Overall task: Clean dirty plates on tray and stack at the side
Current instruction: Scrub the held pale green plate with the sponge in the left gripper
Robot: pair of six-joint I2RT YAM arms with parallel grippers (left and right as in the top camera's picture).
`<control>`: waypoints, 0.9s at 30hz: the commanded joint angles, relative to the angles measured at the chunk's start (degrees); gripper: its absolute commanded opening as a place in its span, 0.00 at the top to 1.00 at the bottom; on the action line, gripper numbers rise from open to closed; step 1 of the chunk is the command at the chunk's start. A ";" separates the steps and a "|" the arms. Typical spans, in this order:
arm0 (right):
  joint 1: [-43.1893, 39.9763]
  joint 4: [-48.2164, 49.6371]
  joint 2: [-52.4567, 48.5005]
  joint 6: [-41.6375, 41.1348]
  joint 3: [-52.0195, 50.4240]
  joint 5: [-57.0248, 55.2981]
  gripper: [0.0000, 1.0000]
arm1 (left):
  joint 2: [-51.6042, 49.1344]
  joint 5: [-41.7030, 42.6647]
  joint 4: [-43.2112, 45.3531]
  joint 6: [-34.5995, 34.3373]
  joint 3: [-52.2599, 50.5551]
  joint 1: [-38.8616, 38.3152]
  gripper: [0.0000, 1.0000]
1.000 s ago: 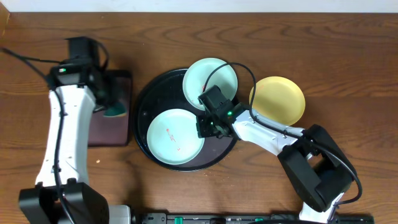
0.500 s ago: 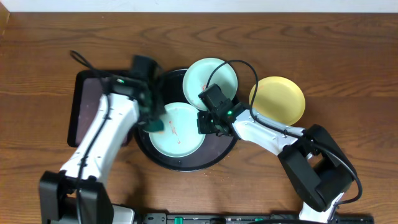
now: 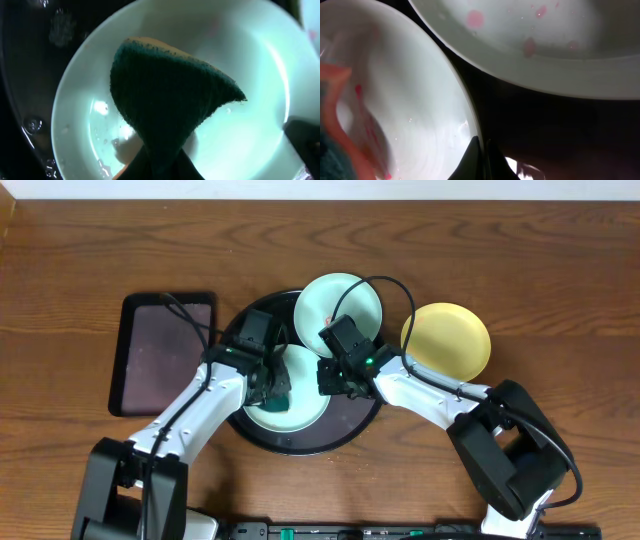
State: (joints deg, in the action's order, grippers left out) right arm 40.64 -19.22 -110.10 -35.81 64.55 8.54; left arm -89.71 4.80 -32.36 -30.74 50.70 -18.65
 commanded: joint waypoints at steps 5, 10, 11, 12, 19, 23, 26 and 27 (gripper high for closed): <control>-0.13 0.17 -0.66 -0.76 1.03 -0.57 0.99 | -2.82 0.26 1.46 -0.83 -0.55 -0.09 0.93; -0.13 0.15 -0.66 -0.76 1.03 -0.57 0.99 | -7.28 7.91 3.56 7.43 -0.50 -0.07 0.93; -0.13 0.17 -0.66 -0.76 1.03 -0.57 0.99 | -7.78 8.98 3.58 8.55 -0.42 -0.04 0.93; -0.13 0.15 -0.66 -0.76 1.03 -0.57 0.99 | -8.04 10.01 3.58 9.88 -0.28 -0.02 0.92; -0.13 0.17 -0.66 -0.76 1.03 -0.59 0.99 | -7.93 21.24 3.82 24.48 1.42 -0.02 0.93; -0.13 0.17 -0.66 -0.74 1.03 -0.59 0.99 | -7.93 21.05 5.57 24.68 1.49 0.11 0.93; -0.13 0.15 -0.66 -0.72 1.03 -0.59 0.99 | -7.93 13.62 6.34 17.99 1.49 0.37 0.92; -0.13 0.17 -0.66 -0.72 1.03 -0.59 0.99 | -7.93 8.85 5.99 13.75 1.49 0.48 0.93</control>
State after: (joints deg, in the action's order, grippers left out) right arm 40.64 -19.22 -110.15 -35.81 64.55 8.51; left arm -96.44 19.25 -26.79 -10.92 51.48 -17.80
